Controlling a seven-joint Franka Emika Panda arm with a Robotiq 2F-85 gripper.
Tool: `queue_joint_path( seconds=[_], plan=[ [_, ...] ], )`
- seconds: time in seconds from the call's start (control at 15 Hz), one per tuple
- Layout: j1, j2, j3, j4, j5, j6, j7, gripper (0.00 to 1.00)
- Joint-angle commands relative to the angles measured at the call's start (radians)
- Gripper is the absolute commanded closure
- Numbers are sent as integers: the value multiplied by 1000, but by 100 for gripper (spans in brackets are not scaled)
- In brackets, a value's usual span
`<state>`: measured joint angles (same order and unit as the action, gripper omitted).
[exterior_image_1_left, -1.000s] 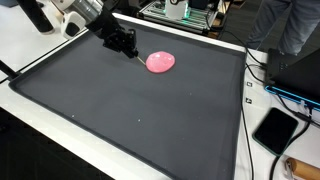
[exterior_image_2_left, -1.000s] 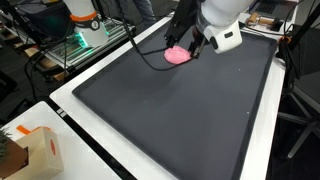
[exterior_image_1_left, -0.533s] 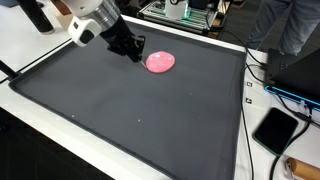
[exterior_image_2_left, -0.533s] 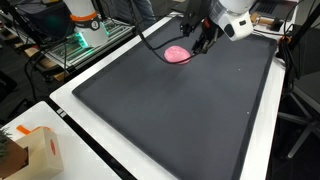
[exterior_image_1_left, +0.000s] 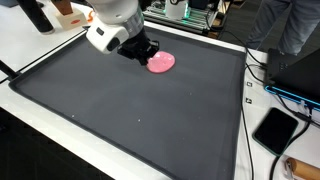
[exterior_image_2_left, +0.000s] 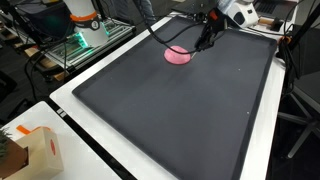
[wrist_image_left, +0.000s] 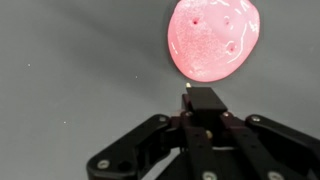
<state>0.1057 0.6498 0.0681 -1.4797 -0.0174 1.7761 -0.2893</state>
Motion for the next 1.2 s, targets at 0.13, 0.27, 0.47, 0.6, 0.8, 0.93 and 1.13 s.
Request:
queue_joint_path(
  seconds=[0.13, 0.27, 0.47, 0.6, 0.8, 0.93, 1.13],
  plan=[
    [62, -4, 16, -10, -116, 17, 47, 97],
    [87, -9, 18, -19, -157, 28, 58, 97],
    [84, 2, 32, 5, -159, 8, 45, 87],
    [100, 2, 33, 5, -178, 13, 53, 87],
    [101, 2, 33, 5, -181, 14, 54, 87],
    [100, 2, 33, 5, -181, 15, 54, 87],
    [115, 3, 29, 9, -195, 6, 73, 97]
  ],
)
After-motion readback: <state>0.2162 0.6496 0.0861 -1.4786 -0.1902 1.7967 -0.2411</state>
